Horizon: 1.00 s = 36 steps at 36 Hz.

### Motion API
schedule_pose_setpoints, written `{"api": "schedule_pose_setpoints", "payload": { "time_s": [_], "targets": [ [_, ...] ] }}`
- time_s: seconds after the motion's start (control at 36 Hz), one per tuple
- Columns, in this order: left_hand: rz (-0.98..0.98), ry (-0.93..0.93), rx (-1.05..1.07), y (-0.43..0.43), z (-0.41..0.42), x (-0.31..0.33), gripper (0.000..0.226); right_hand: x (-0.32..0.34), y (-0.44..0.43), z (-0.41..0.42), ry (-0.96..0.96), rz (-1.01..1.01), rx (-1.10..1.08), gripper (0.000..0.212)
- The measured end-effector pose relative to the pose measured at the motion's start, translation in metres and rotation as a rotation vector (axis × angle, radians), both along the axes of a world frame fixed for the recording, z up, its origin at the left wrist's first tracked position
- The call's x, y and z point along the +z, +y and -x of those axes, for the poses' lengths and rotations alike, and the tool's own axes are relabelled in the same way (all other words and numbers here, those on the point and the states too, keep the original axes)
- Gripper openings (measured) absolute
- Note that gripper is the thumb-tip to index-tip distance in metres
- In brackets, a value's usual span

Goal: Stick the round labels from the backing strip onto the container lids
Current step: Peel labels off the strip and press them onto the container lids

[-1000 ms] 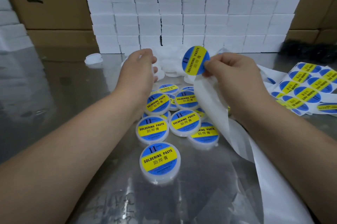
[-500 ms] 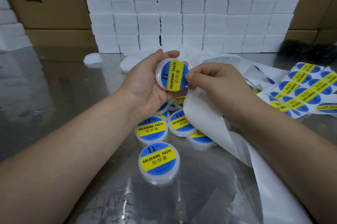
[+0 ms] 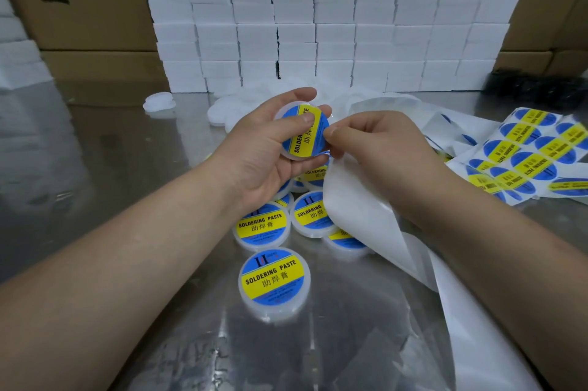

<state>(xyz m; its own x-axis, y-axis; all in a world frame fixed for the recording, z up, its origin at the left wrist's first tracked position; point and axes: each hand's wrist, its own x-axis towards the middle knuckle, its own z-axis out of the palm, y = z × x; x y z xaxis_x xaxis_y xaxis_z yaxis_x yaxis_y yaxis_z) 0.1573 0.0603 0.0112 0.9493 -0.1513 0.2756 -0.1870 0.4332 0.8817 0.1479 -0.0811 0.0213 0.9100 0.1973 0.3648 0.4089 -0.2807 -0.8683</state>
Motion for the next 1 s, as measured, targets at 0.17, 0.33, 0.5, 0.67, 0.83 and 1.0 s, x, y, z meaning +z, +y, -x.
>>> {"api": "schedule_pose_setpoints", "payload": {
  "time_s": [0.17, 0.33, 0.5, 0.67, 0.83, 1.0],
  "targets": [
    [-0.016, -0.011, -0.001, -0.0016, 0.0003, -0.0012, 0.025, -0.0004, 0.0004, -0.0013, -0.005, 0.015, -0.008, 0.034],
    [-0.026, -0.018, 0.007, -0.0005, 0.0007, -0.0003, 0.025, -0.001, 0.0014, -0.002, -0.009, 0.023, -0.008, 0.034],
    [-0.036, -0.016, 0.015, -0.0026, 0.0014, -0.0011, 0.026, -0.0017, 0.0006, -0.0038, -0.012, 0.027, -0.017, 0.031],
    [-0.046, -0.015, 0.023, -0.0035, 0.0027, -0.0019, 0.026, -0.0015, 0.0001, -0.0049, -0.019, 0.034, -0.024, 0.031],
    [-0.044, -0.016, 0.023, -0.003, 0.0041, -0.0004, 0.026, -0.0027, 0.0005, -0.007, -0.012, 0.054, -0.044, 0.029],
    [-0.058, -0.009, 0.033, -0.0038, 0.0053, -0.0003, 0.027, -0.0042, 0.0005, -0.0074, -0.021, 0.065, -0.049, 0.031]
  ]
}}
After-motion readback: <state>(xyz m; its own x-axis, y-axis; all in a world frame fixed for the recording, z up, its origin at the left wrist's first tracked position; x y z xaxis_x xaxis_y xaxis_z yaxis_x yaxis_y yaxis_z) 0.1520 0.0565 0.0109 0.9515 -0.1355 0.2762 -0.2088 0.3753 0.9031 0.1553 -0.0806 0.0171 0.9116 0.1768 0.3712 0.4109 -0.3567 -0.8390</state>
